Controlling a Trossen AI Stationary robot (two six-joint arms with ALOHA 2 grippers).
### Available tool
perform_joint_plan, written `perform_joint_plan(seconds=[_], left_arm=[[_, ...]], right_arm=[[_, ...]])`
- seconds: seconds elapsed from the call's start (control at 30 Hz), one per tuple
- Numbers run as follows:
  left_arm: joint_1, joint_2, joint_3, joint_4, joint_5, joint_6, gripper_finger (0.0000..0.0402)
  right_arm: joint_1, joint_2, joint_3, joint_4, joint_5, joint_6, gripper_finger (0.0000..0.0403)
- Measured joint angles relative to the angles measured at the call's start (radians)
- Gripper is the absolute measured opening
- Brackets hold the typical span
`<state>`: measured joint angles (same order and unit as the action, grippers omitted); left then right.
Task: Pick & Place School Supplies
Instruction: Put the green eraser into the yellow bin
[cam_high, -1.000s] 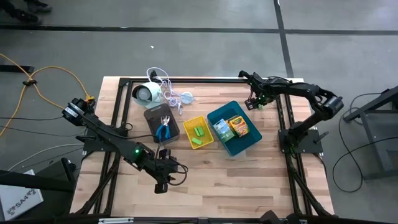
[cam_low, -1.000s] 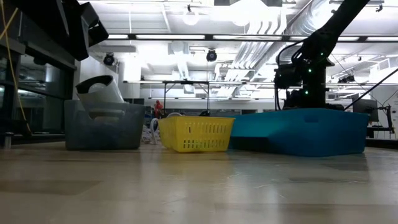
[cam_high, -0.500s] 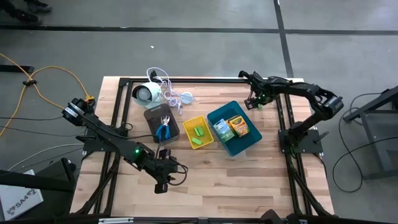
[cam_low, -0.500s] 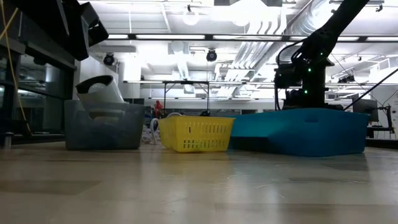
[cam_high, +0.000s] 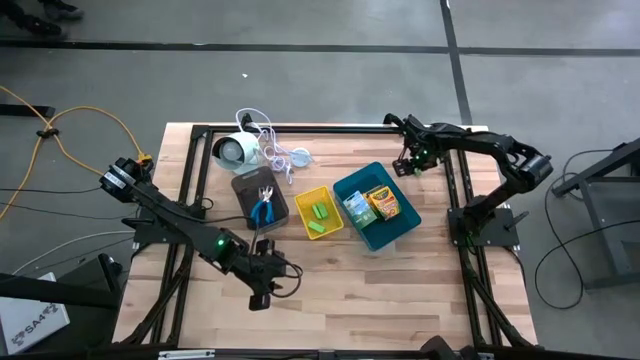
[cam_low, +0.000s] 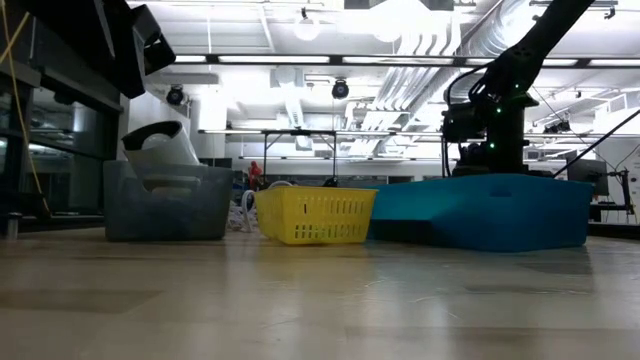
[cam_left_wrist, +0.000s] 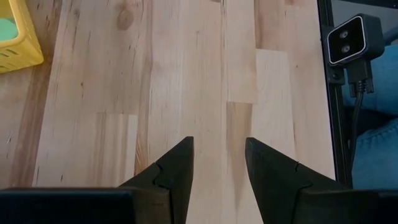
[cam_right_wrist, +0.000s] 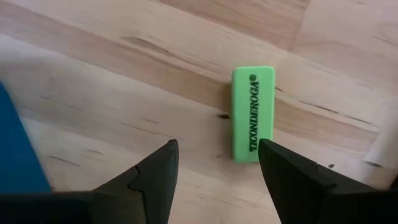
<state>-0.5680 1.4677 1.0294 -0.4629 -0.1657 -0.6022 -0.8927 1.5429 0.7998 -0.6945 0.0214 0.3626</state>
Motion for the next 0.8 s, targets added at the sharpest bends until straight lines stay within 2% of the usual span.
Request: perform_joint_plan(seconds=[0.3,0.47,0.8], left_arm=[[0.003,0.000,0.000,0.000,0.000,0.000,0.0141],[0.003,0.000,0.000,0.000,0.000,0.000,0.0141],[0.003,0.000,0.000,0.001,0.000,0.000,0.0141]], right_arm=[[-0.021,0.000,0.043,-0.008,0.047,-0.027,0.0213],[-0.063,0.000,0.052,-0.012,0.006,-0.031,0.0213],[-0.063,0.000,0.052,-0.008,0.004,-0.053,0.0213]])
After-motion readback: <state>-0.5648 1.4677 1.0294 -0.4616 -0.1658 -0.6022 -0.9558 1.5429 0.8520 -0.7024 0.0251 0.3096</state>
